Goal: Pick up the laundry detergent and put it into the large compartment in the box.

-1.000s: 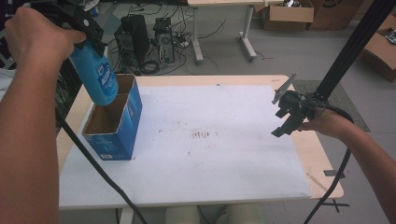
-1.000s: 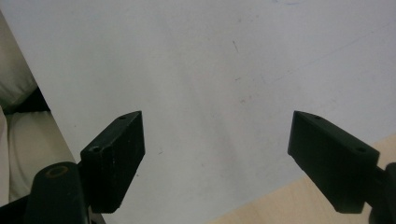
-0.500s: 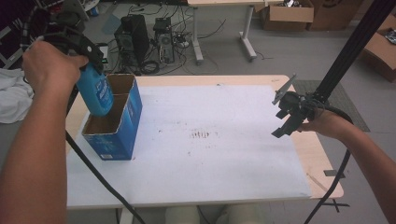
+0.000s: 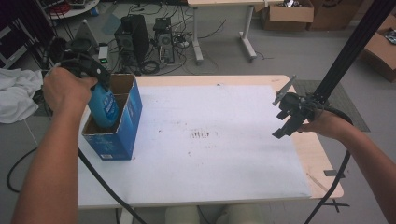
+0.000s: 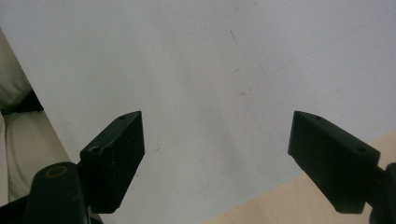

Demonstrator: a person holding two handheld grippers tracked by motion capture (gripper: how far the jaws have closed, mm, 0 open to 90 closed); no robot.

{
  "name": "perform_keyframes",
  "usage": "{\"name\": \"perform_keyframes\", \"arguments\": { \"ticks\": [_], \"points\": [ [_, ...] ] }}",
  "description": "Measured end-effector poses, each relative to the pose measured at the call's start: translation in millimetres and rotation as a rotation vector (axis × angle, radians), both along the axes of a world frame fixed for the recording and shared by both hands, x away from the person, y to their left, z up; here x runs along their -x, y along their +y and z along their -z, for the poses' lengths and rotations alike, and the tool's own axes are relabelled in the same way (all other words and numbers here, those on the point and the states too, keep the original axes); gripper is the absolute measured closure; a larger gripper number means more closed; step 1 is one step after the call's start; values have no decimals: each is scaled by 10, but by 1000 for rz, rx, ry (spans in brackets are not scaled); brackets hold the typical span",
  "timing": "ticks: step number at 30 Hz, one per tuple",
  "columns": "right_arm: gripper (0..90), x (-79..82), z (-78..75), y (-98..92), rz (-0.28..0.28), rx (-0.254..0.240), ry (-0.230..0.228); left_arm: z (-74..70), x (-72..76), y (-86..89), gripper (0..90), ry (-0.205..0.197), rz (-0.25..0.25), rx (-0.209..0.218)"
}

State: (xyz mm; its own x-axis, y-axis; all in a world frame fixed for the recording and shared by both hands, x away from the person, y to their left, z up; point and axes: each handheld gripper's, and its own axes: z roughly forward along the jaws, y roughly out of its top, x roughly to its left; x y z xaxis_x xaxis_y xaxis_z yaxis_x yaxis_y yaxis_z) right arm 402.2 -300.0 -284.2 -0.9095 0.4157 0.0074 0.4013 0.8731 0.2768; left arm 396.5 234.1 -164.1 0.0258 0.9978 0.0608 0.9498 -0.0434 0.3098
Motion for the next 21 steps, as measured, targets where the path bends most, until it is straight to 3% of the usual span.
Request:
{"name": "perform_keyframes", "arguments": {
  "ticks": [9, 14, 21],
  "points": [
    [186, -3, 25, -24, 8, 0, 4, 425, -8, 26, 382, 4, 13, -8],
    [186, 0, 30, -31, 12, 0, 5, 571, -26, 18, 382, 15, 19, -29],
    [186, 9, 32, -31, 15, 3, 6, 749, -54, 25, 382, 30, 20, -15]
  ]
}}
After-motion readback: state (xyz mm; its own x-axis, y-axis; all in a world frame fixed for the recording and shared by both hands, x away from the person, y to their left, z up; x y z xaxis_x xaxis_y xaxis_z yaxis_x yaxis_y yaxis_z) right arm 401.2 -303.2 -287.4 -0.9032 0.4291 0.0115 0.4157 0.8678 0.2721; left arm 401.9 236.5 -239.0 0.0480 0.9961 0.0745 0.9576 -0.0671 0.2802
